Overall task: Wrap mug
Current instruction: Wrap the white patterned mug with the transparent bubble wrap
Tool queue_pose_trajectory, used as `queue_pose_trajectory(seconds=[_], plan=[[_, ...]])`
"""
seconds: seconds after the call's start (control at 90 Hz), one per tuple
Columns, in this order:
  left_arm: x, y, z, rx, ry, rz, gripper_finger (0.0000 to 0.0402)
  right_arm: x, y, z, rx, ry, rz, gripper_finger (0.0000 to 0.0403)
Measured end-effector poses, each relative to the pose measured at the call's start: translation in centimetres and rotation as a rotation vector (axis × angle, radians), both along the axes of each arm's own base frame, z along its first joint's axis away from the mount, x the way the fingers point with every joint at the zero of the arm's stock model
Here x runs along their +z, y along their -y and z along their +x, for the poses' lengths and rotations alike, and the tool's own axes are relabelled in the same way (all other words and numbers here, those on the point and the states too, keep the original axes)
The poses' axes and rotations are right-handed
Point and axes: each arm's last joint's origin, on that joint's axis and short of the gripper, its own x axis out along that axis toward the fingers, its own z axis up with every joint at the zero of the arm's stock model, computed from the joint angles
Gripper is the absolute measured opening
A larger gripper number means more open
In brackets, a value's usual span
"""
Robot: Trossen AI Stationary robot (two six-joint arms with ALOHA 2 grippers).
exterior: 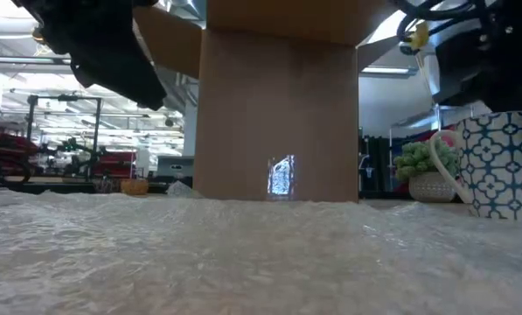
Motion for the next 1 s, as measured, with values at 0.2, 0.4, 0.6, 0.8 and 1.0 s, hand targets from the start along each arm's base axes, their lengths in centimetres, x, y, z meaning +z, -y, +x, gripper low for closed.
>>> queue_pose_trajectory(seconds=[0.2, 0.4, 0.6, 0.8, 1.0], plan=[[0.0, 0.0, 0.0, 0.002, 0.0, -0.001, 0.0088, 0.0, 0.2, -0.3, 0.004, -0.023, -0.031, 0.0013], [-0.1, 0.1, 0.0, -0.014, -0.017, -0.041, 0.0088, 1.7, -0.1, -0.4, 0.0, 0.047, 0.003, 0.0008], [-2.0, 1.3, 1.6, -0.149, -0.045, -0.072, 0.0088, 4.4, -1.4, -0.8, 0.053, 0.235, 0.006, 0.0008], [-5.4, 1.0, 4.7, -0.202, -0.041, -0.114, 0.0088, 5.0, -2.8, -0.7, 0.081, 0.369, 0.029, 0.0005], [-8.4, -0.6, 7.6, -0.157, -0.038, -0.154, 0.0088, 5.1, -3.7, -1.0, 0.109, 0.444, -0.001, 0.0005]])
